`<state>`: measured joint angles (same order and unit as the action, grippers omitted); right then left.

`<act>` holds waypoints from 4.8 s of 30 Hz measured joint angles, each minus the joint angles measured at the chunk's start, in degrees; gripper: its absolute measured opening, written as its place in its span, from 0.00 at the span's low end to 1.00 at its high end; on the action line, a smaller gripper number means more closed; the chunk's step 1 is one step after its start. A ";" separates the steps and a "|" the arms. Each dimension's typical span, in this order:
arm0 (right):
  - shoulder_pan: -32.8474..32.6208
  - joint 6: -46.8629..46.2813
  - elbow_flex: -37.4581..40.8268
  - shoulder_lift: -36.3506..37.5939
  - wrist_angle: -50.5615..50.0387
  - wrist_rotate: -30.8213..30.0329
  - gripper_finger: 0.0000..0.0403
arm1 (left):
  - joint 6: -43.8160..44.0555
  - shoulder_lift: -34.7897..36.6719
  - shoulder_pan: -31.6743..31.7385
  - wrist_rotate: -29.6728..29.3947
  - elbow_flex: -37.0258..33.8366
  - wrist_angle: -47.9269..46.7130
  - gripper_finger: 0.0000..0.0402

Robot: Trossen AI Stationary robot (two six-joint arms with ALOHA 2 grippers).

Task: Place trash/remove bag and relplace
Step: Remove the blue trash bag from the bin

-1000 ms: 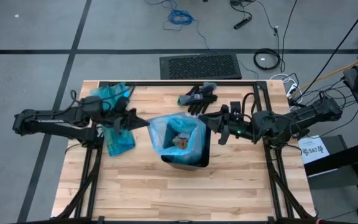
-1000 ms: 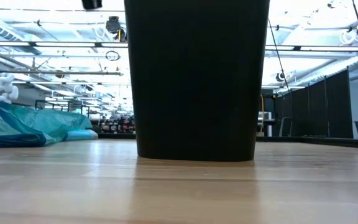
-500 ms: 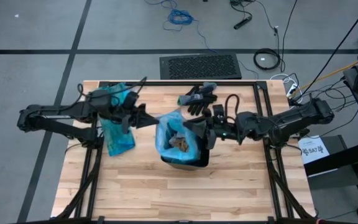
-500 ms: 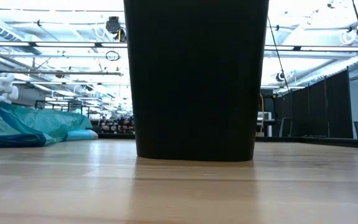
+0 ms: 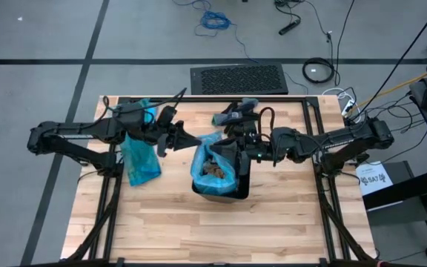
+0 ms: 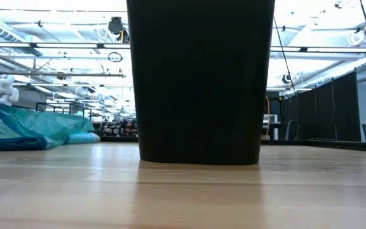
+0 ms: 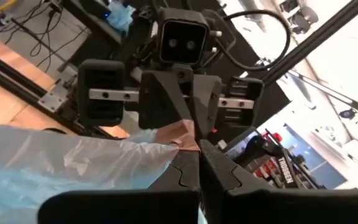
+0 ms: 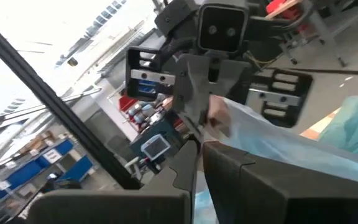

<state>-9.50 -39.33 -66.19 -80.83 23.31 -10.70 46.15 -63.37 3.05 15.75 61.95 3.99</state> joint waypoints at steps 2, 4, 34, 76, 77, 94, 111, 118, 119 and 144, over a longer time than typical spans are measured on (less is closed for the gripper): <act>0.30 -0.09 0.00 0.01 -0.04 0.70 0.07 | 0.02 -1.22 -0.21 -0.04 1.04 -0.02 0.00; 0.68 0.45 0.00 -0.01 -0.07 0.88 0.09 | 0.00 -2.41 -0.93 -0.32 2.06 0.14 0.00; 2.43 4.01 -0.15 0.22 0.62 6.34 0.13 | 1.38 -9.36 -3.14 -4.72 6.85 4.12 0.04; 2.26 8.52 0.07 -0.12 0.19 10.17 0.13 | 2.95 -11.06 -3.58 -5.51 6.89 1.86 0.04; 2.26 8.52 0.07 -0.12 0.03 10.17 0.13 | 2.96 -11.34 -3.58 -5.51 6.89 1.89 0.04; 2.28 8.65 0.07 -0.08 -0.69 9.09 0.02 | 2.97 -12.99 -3.56 -5.53 6.87 1.73 0.10; 2.26 8.57 0.07 0.03 -1.68 9.16 0.00 | 1.39 -13.03 -3.56 -4.85 6.77 1.44 0.24; 2.26 8.54 0.04 0.03 -1.73 9.40 0.00 | 1.44 -12.87 -2.28 -0.33 6.76 1.36 0.34; 2.26 8.55 0.04 0.03 -1.73 9.32 0.00 | 1.43 -12.60 -1.88 0.66 6.76 1.36 0.35; 2.32 8.78 -0.15 0.12 5.68 9.52 0.00 | -11.13 -5.80 -5.64 -0.38 6.63 -6.45 0.35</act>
<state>-7.18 -30.56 -66.35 -80.71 28.99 -1.18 35.03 -69.17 -2.59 15.36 68.58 -2.47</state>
